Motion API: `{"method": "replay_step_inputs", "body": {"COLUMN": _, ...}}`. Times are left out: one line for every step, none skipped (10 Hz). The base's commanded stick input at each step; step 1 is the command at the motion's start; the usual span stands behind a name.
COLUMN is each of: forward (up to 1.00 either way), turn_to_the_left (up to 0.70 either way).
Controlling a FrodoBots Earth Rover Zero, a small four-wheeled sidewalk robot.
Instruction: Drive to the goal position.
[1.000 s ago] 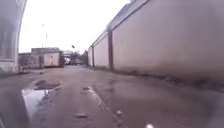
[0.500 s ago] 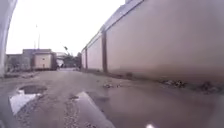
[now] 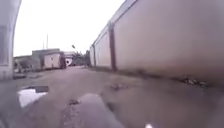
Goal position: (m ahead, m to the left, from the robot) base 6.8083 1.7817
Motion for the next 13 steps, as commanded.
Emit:
{"method": "replay_step_inputs", "body": {"forward": 0.85, "turn_to_the_left": 0.1}}
{"method": "replay_step_inputs", "body": {"forward": 0.85, "turn_to_the_left": 0.0}}
{"method": "replay_step_inputs", "body": {"forward": 0.85, "turn_to_the_left": 0.34}}
{"method": "replay_step_inputs", "body": {"forward": 0.85, "turn_to_the_left": 0.34}}
{"method": "replay_step_inputs", "body": {"forward": 0.85, "turn_to_the_left": 0.17}}
{"method": "replay_step_inputs", "body": {"forward": 0.85, "turn_to_the_left": 0.0}}
{"method": "replay_step_inputs", "body": {"forward": 0.85, "turn_to_the_left": 0.0}}
{"method": "replay_step_inputs", "body": {"forward": 0.85, "turn_to_the_left": 0.0}}
{"method": "replay_step_inputs", "body": {"forward": 0.85, "turn_to_the_left": 0.0}}
{"method": "replay_step_inputs", "body": {"forward": 0.85, "turn_to_the_left": 0.0}}
{"method": "replay_step_inputs", "body": {"forward": 0.85, "turn_to_the_left": 0.0}}
{"method": "replay_step_inputs", "body": {"forward": 0.85, "turn_to_the_left": 0.0}}
{"method": "replay_step_inputs", "body": {"forward": 0.85, "turn_to_the_left": 0.0}}
